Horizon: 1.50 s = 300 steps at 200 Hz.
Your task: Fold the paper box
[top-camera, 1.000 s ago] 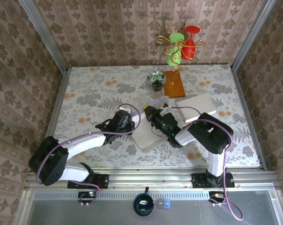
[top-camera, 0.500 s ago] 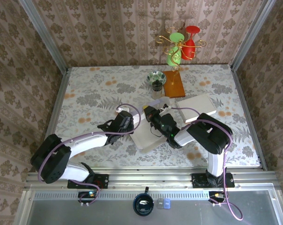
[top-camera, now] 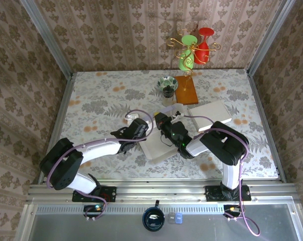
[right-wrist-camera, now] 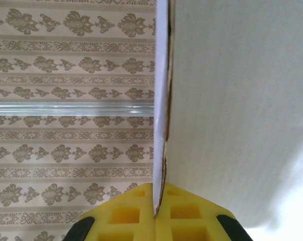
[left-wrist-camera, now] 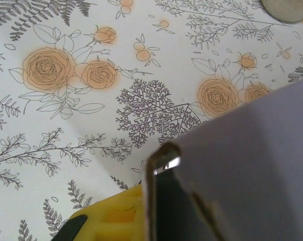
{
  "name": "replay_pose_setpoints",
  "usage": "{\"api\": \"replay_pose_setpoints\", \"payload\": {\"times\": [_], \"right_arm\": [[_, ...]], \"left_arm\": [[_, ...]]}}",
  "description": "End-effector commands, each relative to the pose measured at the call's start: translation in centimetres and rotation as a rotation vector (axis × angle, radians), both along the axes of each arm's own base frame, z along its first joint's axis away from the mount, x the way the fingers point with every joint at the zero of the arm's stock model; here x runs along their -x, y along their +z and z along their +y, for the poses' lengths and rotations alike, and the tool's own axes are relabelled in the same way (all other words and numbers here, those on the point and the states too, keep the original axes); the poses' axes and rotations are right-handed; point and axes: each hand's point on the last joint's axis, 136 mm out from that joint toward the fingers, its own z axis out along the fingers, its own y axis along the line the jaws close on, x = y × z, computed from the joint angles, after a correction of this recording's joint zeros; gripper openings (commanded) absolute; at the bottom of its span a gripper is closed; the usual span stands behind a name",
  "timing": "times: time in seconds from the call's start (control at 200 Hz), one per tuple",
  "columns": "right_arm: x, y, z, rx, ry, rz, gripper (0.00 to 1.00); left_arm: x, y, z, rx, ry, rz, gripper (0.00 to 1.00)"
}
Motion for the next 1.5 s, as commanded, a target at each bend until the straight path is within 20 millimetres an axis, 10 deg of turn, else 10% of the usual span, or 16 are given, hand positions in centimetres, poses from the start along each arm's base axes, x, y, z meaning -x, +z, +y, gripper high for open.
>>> {"api": "replay_pose_setpoints", "payload": {"times": [0.0, 0.3, 0.51, 0.71, 1.1, 1.495], "right_arm": [[1.0, -1.6, 1.0, 0.057, 0.034, 0.045, 0.00], [1.2, -1.1, 0.9, 0.063, 0.034, 0.053, 0.00], [1.4, -0.3, -0.1, 0.097, 0.008, 0.081, 0.38], [1.7, 2.5, -1.8, 0.211, 0.003, 0.074, 0.49], [3.2, 10.7, -8.4, 0.447, 0.028, 0.027, 0.61], [4.4, 17.6, -18.3, 0.747, 0.058, -0.031, 0.55]], "left_arm": [[1.1, -2.1, -0.2, 0.009, 0.018, 0.089, 0.09], [0.9, -1.9, 0.4, -0.021, 0.057, 0.089, 0.00], [0.9, -1.6, 0.8, -0.028, 0.060, 0.104, 0.00], [0.4, -0.7, 1.0, -0.050, 0.036, 0.080, 0.00], [-1.0, 2.3, 0.0, -0.076, -0.111, 0.004, 0.00], [-2.2, 7.2, -4.0, 0.280, -0.412, 0.041, 0.00]]}}
